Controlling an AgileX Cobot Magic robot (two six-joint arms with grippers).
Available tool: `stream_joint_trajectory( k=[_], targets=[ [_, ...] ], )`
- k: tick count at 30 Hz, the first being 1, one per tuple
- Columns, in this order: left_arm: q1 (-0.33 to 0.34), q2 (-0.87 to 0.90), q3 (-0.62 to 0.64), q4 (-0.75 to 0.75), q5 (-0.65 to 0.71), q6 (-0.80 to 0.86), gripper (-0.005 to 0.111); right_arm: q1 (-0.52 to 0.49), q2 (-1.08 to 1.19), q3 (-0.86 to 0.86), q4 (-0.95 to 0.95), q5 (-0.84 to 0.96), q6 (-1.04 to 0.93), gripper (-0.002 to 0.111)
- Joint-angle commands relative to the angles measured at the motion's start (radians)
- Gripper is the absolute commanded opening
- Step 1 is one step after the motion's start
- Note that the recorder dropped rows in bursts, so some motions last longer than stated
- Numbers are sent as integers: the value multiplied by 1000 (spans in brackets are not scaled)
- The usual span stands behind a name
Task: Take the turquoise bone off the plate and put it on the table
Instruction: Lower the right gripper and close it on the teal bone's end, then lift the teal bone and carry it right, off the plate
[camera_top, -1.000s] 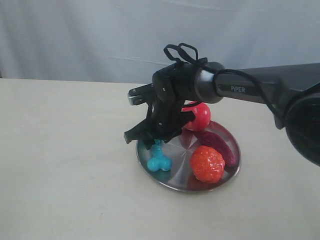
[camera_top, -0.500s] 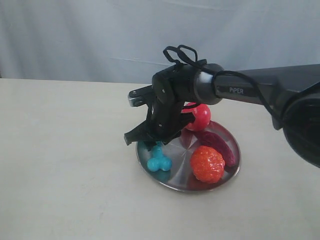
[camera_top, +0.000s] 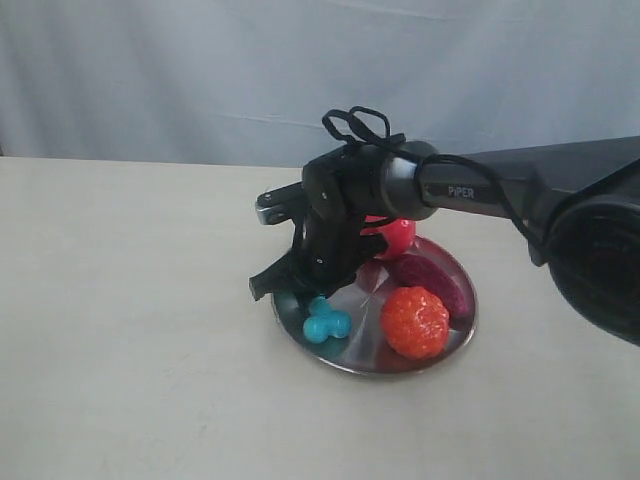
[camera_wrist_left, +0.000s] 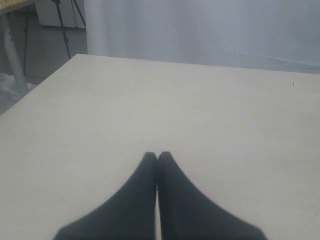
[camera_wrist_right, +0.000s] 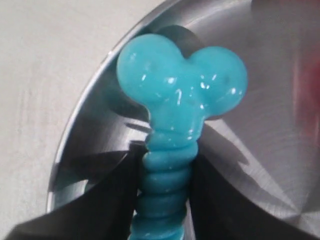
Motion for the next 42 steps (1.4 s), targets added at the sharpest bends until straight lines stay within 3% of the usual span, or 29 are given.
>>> stream_joint_trajectory(
  k=[1, 14, 23, 34, 42],
  targets=[
    [-5, -1, 3, 0, -3, 0, 0, -5, -8, -3, -12, 10, -17, 0],
    [-5, -1, 3, 0, -3, 0, 0, -3, -210, -3, -12, 90, -37, 0],
    [-5, -1, 3, 0, -3, 0, 0, -19, -402, -3, -234, 290, 9, 0],
    [-5, -1, 3, 0, -3, 0, 0, -224, -588, 74, -219, 417, 9, 0],
    [-5, -1, 3, 0, -3, 0, 0, -361, -638, 326, -162, 219, -3, 0]
  ],
)
